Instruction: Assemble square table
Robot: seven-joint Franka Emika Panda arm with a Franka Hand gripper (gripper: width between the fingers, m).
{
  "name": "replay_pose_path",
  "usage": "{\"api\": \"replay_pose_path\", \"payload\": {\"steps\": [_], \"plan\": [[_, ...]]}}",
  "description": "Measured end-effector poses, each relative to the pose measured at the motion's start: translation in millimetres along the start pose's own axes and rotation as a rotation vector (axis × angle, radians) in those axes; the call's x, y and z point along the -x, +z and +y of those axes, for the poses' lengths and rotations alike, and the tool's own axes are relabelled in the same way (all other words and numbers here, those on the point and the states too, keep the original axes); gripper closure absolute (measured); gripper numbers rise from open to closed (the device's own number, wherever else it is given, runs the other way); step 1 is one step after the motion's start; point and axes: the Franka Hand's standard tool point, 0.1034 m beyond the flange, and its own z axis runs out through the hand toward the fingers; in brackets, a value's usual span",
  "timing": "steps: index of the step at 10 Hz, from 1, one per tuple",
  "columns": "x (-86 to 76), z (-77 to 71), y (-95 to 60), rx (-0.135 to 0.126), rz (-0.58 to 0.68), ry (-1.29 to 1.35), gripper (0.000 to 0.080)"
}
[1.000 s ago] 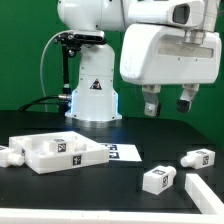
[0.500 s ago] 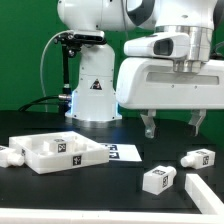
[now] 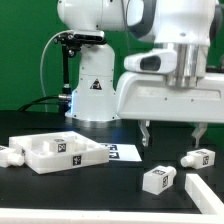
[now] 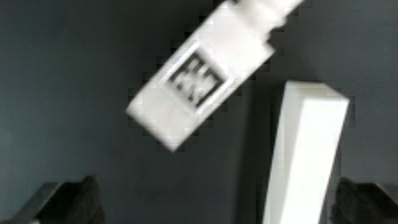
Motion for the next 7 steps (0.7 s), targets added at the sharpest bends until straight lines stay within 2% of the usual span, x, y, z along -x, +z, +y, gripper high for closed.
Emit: {"api": "replay_pose_path", "payload": {"steps": [1, 5, 7], "plan": [[-3.3, 7.2, -1.5, -0.026, -0.012, -0.044, 0.0150], [-4.5, 10.3, -0.3, -0.041, -0.018, -0.013, 0.0150], [-11.8, 29.2, 3.6, -0.066, -0.029, 0.135, 0.0150]]}}
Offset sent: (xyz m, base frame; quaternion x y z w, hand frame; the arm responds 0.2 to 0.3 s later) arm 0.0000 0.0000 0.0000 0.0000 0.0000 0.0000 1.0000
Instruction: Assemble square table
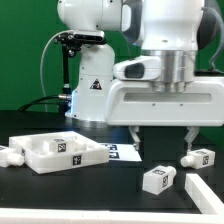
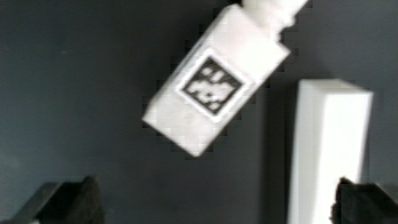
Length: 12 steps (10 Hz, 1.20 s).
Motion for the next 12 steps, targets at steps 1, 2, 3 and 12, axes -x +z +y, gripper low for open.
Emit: {"api": "replay_pose_path", "payload": {"steps": [1, 2, 3, 12], "plan": [[-2.9, 6.1, 0.5, -0.021, 0.002, 0.051, 0.0150], [-4.9, 11.2, -0.1, -0.031, 0.004, 0.045, 0.0150], [-3.9, 8.1, 0.3, -0.031, 0.003, 0.040, 0.0150], [18.9, 0.0, 51.3, -0.029, -0.051, 0.154, 0.0150]]}}
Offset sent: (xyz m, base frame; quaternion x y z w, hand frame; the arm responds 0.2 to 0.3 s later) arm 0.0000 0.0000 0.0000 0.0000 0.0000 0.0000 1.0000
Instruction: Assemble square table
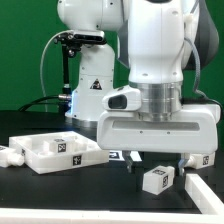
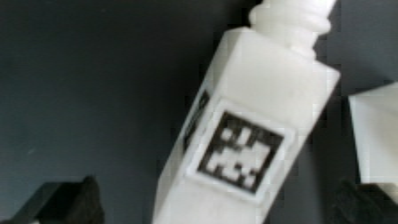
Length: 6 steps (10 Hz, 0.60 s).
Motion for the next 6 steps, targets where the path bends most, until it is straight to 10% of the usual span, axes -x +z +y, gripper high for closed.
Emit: {"api": "replay_pose_path", "payload": {"steps": [4, 6], "plan": [[-1.7, 2.8, 7.2, 0.000, 0.014, -0.010, 0.0236], [-1.9, 2.6, 7.0, 0.000, 0.015, -0.013, 0.0516]]}}
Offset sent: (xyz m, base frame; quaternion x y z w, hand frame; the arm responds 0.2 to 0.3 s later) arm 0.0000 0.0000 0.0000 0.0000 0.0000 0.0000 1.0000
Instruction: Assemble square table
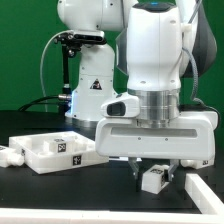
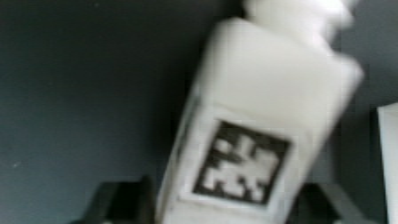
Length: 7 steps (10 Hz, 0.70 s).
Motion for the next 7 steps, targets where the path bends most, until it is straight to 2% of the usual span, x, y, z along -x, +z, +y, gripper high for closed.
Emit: {"api": "replay_pose_path", "payload": {"steps": [2, 3, 5, 6, 7], "plan": [[4.7, -1.8, -2.7, 0.001, 0.004, -0.012, 0.0515], [20.4, -4.1, -11.7, 0.005, 0.006, -0.031, 0.0515], [59.5, 1.6, -30.3, 0.016, 0.010, -0.057, 0.0515], [68.2, 5.8, -30.1, 0.019, 0.014, -0.058, 0.0515], [64.6, 4.6, -28.7, 0.018, 0.014, -0.056, 0.0515]]}}
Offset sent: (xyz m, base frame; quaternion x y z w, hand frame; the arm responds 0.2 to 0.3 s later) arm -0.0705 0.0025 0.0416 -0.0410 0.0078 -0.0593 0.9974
